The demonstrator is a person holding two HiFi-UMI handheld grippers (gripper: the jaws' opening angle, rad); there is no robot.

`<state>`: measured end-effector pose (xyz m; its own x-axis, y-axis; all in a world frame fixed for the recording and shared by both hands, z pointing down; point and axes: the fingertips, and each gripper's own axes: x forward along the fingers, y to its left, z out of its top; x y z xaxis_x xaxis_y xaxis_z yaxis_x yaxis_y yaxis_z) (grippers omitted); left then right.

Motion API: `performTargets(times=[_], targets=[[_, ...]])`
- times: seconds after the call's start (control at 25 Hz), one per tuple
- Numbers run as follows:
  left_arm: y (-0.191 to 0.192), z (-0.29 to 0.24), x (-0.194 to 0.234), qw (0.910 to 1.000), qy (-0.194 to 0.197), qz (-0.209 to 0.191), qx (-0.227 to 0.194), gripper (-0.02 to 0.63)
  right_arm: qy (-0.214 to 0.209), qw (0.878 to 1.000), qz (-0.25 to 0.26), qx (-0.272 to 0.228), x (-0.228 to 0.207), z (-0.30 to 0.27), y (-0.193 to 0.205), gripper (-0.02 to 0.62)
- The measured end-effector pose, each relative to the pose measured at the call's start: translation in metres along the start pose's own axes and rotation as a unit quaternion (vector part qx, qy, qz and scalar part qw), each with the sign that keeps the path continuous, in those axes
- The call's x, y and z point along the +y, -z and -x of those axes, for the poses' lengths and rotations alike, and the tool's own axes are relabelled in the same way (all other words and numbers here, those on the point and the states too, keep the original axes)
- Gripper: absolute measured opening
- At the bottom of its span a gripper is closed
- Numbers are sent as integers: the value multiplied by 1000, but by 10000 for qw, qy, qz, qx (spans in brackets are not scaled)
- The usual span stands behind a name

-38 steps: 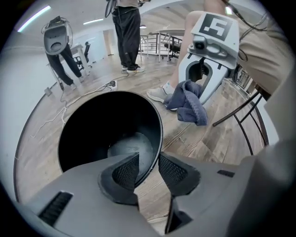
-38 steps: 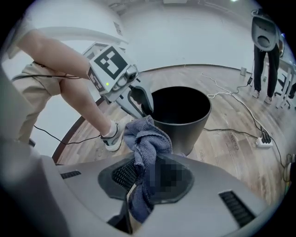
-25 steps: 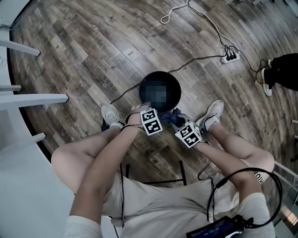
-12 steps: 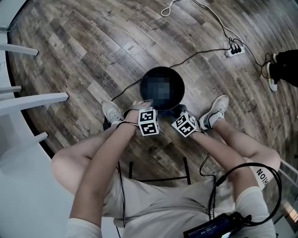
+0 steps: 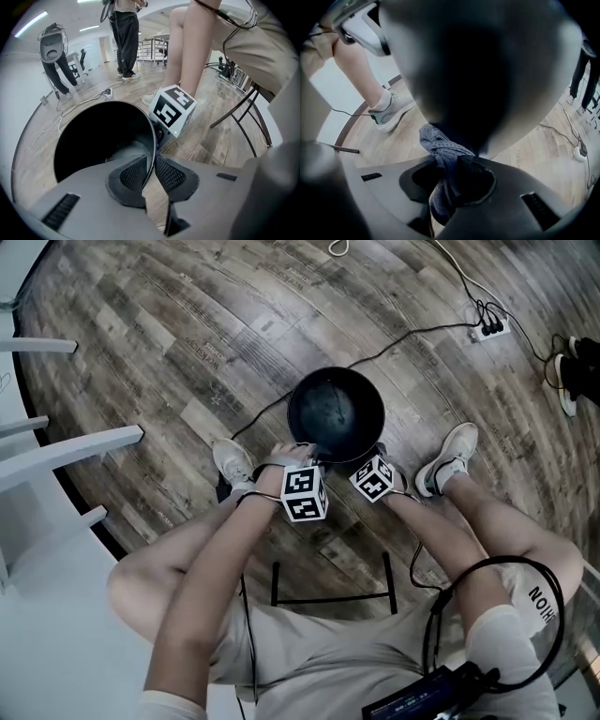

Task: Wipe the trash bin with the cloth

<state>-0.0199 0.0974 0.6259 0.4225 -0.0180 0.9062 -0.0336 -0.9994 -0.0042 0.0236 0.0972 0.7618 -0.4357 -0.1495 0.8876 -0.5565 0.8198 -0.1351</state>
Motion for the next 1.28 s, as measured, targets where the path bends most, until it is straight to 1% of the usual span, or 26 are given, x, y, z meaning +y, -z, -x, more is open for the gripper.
performTargets(times=[0.28,0.44,0.56,0.64,0.8,0.88,0.96,1.08,1.12,1.24,1.28], targets=[[-1,0,2,10000,-88,15,-24,67,174,9986,-339,377,-7,-43,21,78],[-1,-1,2,9999,-104,89,17,67,157,9981,-256,547,-6,-52,26,78],[-1,-2,2,9998,-94,167,28,69,87,9978,-273,590,-5,-48,27,78],[1,-2,2,9998,-75,205,40,70,47,9981,-324,527,-1,-40,26,78],[0,-1,2,9990,-56,439,-5,71,-45,9984,-432,374,6,-14,24,78],[1,1,2,9987,-99,489,-36,78,-89,9984,-458,329,11,0,26,78],[5,6,5,9990,-190,397,-2,90,-97,9983,-521,256,15,13,26,78],[9,12,11,9995,-269,169,49,129,-121,9979,-641,57,20,37,19,78],[10,13,12,9996,-263,76,26,145,-144,9977,-664,-25,23,45,15,78],[12,16,12,9995,-129,-284,-109,164,-254,9968,-720,-256,34,72,1,78],[16,16,12,9989,-76,-453,-60,164,-295,9962,-737,-346,38,81,-5,78]])
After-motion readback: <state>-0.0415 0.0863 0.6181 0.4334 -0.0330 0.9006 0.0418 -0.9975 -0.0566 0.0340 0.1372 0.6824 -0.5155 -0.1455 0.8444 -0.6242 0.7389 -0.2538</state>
